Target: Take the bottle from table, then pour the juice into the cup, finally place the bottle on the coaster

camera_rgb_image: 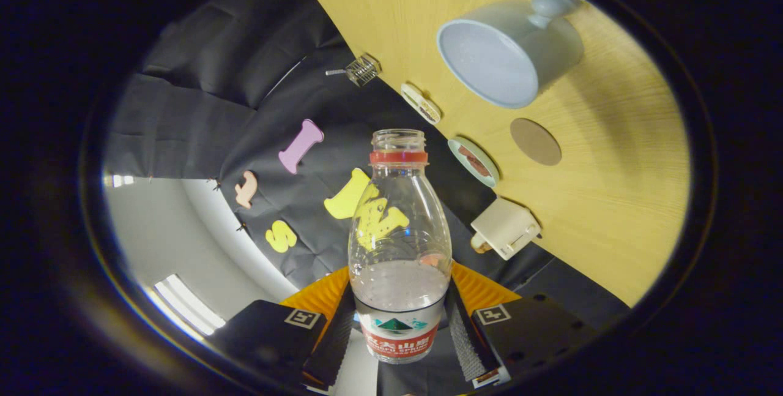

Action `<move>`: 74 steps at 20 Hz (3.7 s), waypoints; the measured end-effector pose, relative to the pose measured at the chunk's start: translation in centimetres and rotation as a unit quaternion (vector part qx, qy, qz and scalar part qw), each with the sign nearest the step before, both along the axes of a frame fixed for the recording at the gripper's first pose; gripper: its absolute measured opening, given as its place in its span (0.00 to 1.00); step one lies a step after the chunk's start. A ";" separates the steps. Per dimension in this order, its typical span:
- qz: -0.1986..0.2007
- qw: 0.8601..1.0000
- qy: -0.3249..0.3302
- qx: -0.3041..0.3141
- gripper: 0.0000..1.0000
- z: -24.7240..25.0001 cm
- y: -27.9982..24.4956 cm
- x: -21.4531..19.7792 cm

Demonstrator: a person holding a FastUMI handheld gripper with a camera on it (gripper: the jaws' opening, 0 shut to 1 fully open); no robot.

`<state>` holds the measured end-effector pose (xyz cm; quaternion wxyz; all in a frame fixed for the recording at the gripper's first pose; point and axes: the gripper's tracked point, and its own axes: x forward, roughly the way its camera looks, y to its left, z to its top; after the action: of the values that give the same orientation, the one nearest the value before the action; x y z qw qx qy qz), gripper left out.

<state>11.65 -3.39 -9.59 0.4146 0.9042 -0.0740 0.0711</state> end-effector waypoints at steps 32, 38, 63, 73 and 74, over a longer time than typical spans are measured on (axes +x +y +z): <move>0.000 0.785 0.101 -0.611 0.77 0.5 8.9 0.9; -0.049 0.644 0.082 -0.759 0.78 4.0 8.8 2.8; -0.086 0.372 0.142 -0.913 0.79 -7.7 1.2 16.9; -0.068 0.388 0.131 -0.910 0.85 -10.0 1.5 17.6; -0.066 0.392 0.123 -0.909 0.90 -9.6 1.9 17.3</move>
<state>28.92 -1.45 -19.16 0.9985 -0.0190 0.0271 -0.0437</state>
